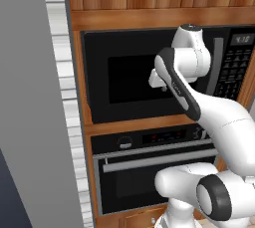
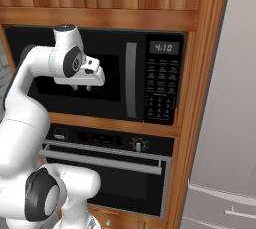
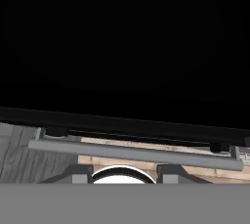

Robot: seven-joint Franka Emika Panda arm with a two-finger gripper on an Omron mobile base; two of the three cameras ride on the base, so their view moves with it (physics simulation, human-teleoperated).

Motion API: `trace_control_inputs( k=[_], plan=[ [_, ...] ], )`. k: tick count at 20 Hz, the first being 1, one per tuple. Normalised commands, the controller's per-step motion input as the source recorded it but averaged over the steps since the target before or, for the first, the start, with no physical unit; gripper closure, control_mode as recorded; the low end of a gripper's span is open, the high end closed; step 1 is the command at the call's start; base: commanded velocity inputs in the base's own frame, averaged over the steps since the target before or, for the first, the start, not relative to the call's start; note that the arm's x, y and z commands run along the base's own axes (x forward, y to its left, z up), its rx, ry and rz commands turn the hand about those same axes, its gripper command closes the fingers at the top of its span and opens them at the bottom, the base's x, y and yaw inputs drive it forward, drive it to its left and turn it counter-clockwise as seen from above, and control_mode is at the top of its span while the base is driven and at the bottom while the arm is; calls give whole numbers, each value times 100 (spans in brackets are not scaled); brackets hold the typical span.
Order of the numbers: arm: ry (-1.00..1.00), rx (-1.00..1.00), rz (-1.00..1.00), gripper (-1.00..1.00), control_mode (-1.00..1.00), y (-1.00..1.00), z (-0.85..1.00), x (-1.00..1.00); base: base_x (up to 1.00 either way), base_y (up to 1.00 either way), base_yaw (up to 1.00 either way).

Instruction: Navigate to the stove.

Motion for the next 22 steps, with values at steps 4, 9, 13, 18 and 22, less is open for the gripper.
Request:
trace_control_inputs(
  k=[4, 9, 13, 18, 22],
  plan=[
    [0, 0, 0, -100, 100, 0, 0, 0, 0, 0, 0],
    [0, 0, 0, -100, 100, 0, 0, 0, -7, 0, 0],
    [0, 0, 0, -100, 100, 0, 0, 0, -20, 0, 0],
    [0, 0, 0, -100, 100, 0, 0, 0, -30, -16, 0],
    [0, 0, 0, -100, 100, 0, 0, 0, -48, -13, 0]
  ],
)
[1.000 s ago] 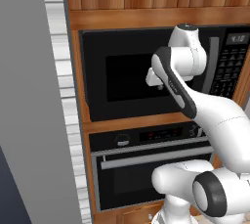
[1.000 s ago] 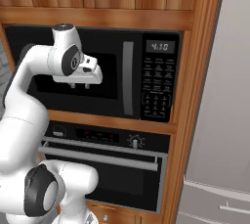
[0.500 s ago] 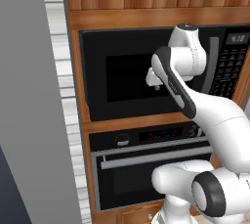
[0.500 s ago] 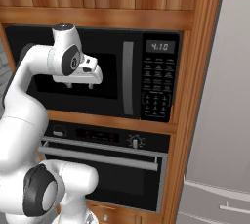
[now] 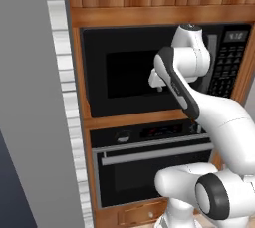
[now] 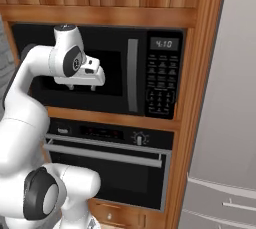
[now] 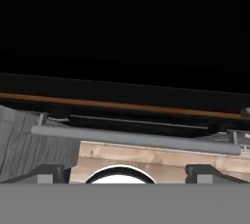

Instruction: Navigate to the stove.

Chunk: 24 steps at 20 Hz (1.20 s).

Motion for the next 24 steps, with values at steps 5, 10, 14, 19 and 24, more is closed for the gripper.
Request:
trace_control_inputs(
  k=[5, 10, 14, 19, 24],
  plan=[
    [0, 0, 0, -100, 100, 0, 0, 0, -35, -2, 1],
    [0, 0, 0, -100, 100, 0, 0, 0, 0, 1, 14],
    [0, 0, 0, -100, 100, 0, 0, 0, -1, 5, 27],
    [0, 0, 0, -100, 100, 0, 0, 0, -17, 20, 39],
    [0, 0, 0, -100, 100, 0, 0, 0, -50, 21, 44]
  ],
)
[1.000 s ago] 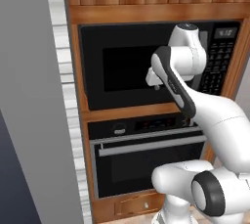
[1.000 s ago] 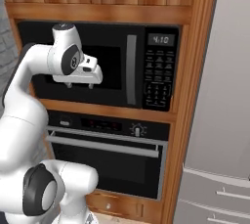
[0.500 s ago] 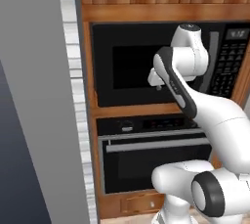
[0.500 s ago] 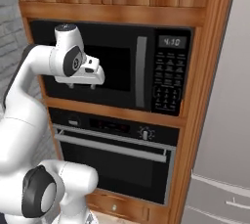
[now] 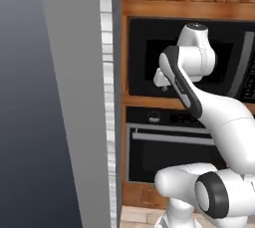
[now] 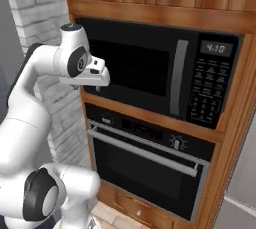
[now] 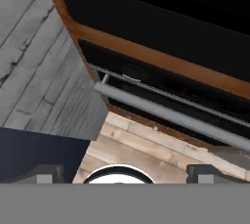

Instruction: Navigate to the stove.

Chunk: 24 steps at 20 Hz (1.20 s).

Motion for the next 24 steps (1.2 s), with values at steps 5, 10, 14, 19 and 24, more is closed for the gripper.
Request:
trace_control_inputs(
  k=[5, 10, 14, 19, 24],
  plan=[
    [0, 0, 0, -100, 100, 0, 0, 0, -54, 18, 42],
    [0, 0, 0, -100, 100, 0, 0, 0, -33, 27, 41],
    [0, 0, 0, -100, 100, 0, 0, 0, -8, 24, 34],
    [0, 0, 0, -100, 100, 0, 0, 0, -1, 52, 46],
    [0, 0, 0, -100, 100, 0, 0, 0, -16, 67, 63]
  ],
)
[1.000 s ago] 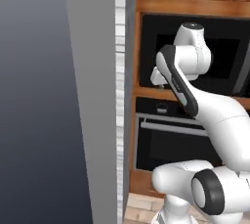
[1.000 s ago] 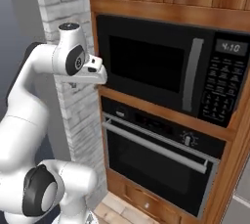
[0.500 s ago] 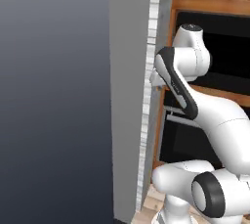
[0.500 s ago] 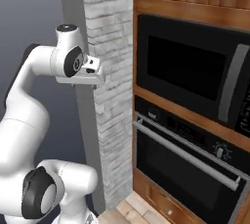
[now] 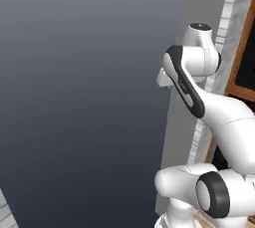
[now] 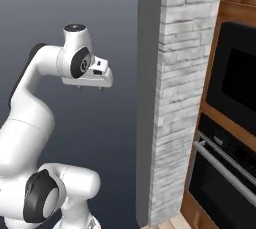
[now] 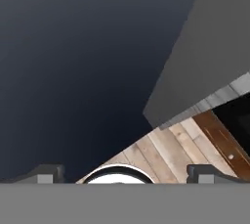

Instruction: Navigate to the stove.

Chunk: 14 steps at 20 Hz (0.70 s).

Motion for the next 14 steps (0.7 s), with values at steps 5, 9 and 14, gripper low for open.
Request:
trace_control_inputs(
  k=[5, 9, 14],
  plan=[
    [0, 0, 0, -100, 100, 0, 0, 0, -39, 56, 50],
    [0, 0, 0, -100, 100, 0, 0, 0, -28, 34, 25],
    [0, 0, 0, -100, 100, 0, 0, 0, -19, 0, 0]
  ],
)
